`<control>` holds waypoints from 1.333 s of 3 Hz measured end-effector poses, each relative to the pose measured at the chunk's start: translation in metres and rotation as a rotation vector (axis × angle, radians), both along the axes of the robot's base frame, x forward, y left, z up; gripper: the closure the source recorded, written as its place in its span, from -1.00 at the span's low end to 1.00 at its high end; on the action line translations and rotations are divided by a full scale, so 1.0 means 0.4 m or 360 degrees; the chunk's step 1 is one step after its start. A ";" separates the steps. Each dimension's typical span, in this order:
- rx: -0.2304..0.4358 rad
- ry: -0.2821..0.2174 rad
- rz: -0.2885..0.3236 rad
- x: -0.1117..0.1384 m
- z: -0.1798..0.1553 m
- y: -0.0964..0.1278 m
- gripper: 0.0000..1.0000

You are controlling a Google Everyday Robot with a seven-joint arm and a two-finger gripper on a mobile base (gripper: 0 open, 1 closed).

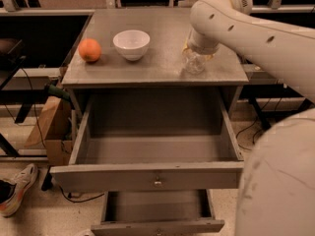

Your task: Place water bottle into top drawer

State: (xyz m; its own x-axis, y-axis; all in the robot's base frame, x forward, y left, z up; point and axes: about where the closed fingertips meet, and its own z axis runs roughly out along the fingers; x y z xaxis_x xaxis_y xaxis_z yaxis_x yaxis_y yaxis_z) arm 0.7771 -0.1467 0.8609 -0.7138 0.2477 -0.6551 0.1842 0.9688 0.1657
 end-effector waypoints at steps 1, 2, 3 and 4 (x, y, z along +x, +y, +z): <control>0.0117 -0.0061 0.0116 -0.040 0.061 -0.010 0.77; 0.0318 -0.0094 0.0277 -0.102 0.131 -0.009 1.00; 0.0532 0.0041 0.0476 -0.198 0.115 -0.013 1.00; 0.0683 0.0164 0.0664 -0.290 0.058 -0.113 1.00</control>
Offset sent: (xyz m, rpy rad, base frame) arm -0.1279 -0.0306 0.0852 0.1316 -0.0936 0.7483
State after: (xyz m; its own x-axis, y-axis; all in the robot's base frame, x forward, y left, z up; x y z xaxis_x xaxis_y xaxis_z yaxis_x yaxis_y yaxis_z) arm 0.6610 -0.1919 0.8842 -0.8621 0.1600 -0.4808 -0.1609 0.8133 0.5591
